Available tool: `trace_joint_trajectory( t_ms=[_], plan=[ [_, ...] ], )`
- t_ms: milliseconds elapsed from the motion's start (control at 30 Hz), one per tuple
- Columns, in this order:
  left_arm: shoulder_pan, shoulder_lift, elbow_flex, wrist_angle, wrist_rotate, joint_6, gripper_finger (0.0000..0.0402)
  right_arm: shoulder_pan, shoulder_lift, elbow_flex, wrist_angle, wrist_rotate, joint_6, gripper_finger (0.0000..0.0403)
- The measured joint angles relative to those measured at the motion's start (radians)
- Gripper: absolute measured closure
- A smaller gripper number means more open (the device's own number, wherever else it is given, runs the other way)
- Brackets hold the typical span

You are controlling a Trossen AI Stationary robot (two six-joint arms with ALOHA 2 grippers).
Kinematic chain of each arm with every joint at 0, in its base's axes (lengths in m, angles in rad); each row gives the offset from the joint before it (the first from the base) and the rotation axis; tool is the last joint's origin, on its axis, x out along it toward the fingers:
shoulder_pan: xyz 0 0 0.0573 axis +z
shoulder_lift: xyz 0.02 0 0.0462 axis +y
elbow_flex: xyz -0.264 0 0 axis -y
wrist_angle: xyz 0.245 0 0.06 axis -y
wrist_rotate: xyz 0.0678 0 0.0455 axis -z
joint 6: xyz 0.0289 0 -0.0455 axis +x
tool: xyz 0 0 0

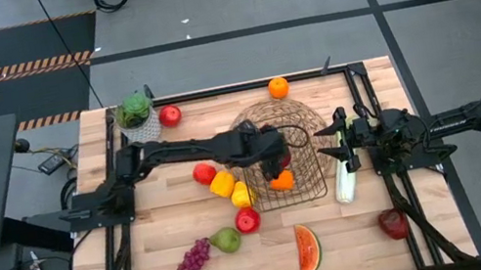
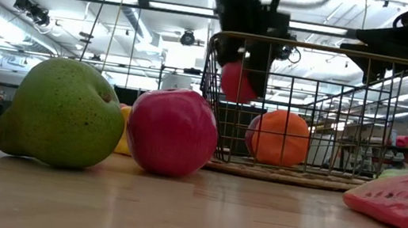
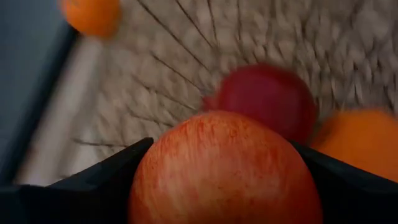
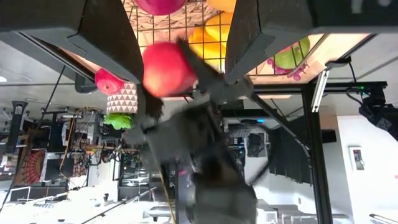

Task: Build produce basket
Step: Put the red apple into the wire basket

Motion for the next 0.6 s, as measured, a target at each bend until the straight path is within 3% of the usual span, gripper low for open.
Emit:
trace_joint_trajectory(
  t_ms=[200, 600],
  plan=[
    [0.027, 0.043, -0.006, -0.047, 0.137, -0.018, 0.0063, 0.0, 0.0, 0.0, -0.001, 0.0, 0.0, 0.0172],
    [0.022, 0.103, -0.008, 0.03, 0.121, 0.088, 0.0062, 0.0, 0.011, 0.0, 0.008, 0.0, 0.0, 0.0172]
  ],
)
